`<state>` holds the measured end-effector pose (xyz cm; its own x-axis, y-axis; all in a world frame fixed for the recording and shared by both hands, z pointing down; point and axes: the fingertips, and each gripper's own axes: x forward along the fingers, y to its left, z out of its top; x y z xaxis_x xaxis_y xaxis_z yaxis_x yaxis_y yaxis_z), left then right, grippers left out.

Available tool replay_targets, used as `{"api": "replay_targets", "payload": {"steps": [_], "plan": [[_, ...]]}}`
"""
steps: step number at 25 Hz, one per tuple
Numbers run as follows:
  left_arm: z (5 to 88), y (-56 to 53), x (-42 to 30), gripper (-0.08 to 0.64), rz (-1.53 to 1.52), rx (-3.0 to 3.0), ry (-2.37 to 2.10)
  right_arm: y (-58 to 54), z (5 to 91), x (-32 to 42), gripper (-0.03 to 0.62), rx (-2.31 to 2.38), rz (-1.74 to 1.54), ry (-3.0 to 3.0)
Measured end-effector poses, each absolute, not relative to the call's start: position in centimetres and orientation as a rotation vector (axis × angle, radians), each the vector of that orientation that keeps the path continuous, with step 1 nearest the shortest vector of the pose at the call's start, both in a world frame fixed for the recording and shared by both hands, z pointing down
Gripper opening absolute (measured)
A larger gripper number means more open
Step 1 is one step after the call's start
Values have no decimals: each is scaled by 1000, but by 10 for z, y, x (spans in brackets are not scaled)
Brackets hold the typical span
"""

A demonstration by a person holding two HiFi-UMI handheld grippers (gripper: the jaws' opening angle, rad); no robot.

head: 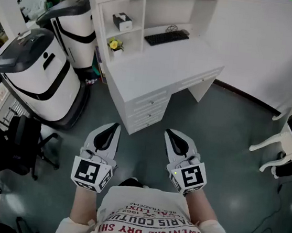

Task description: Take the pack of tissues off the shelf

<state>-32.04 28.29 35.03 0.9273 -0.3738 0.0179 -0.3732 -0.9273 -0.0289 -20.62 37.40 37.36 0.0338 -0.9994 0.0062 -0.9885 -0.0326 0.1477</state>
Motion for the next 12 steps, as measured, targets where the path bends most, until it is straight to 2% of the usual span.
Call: {"api": "replay_targets", "payload": {"steps": [12], "plan": [[357,288,-307,5,-73,-3068,576,376,375,-199,0,2168,-121,-2144]]}}
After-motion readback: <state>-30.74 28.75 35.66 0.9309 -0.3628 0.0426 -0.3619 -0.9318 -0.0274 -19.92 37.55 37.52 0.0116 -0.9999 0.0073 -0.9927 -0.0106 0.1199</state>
